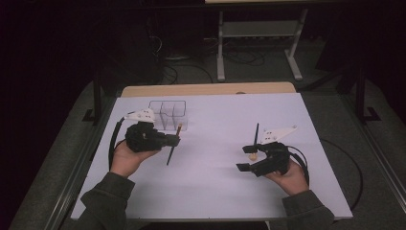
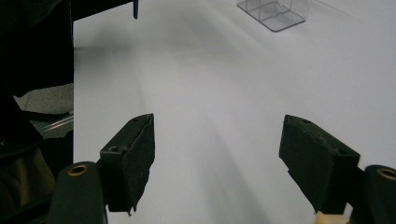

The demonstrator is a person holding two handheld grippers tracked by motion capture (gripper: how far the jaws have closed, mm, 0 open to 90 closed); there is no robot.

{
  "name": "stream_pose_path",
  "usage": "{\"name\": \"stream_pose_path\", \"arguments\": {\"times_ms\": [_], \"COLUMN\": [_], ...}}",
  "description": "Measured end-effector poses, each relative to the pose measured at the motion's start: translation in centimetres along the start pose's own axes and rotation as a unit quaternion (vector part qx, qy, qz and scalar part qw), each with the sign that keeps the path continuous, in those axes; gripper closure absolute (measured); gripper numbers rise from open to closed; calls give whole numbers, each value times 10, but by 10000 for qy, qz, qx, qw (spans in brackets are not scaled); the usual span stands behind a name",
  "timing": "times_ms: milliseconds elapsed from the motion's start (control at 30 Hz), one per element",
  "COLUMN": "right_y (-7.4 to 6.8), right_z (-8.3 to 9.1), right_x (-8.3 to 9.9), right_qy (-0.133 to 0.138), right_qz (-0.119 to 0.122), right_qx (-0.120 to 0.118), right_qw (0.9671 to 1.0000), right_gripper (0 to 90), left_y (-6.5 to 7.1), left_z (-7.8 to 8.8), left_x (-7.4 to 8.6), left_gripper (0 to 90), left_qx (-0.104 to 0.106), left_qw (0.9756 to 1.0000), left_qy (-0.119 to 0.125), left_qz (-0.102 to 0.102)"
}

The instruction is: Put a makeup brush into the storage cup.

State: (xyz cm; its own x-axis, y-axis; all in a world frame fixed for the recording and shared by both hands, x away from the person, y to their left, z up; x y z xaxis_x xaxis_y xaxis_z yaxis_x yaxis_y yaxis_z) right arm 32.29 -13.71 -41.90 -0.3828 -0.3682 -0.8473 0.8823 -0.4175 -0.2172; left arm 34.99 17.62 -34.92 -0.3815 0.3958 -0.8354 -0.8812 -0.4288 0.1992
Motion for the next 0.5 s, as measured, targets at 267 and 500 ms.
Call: {"name": "stream_pose_path", "arguments": {"times_ms": [267,500], "right_y": [0,1], "right_z": [8,13], "right_x": [4,9], "right_qy": [58,93], "right_qz": [19,-31], "right_qx": [106,135], "right_qw": [9999,9999], "right_gripper": [252,248], "left_y": [-11,-20], "left_z": [4,6], "left_x": [-10,-18], "left_gripper": [833,833], "left_qx": [-104,-174], "left_qw": [9999,9998], "left_qy": [-3,-29], "left_qz": [98,111]}}
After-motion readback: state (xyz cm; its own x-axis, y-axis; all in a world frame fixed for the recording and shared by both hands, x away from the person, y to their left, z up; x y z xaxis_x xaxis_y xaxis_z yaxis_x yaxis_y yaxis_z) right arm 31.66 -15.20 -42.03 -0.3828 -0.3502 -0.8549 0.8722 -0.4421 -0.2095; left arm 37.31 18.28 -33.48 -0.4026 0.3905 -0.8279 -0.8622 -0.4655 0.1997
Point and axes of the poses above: each handheld gripper's, and its own axes: z roughly backward along the jaws, x roughly out of its underside, y roughly to its right, the point moved 5 cm from there along -z, roughly forward along the jaws, and after that the axes turned 4 degrees about y, right-handed, at the moved point
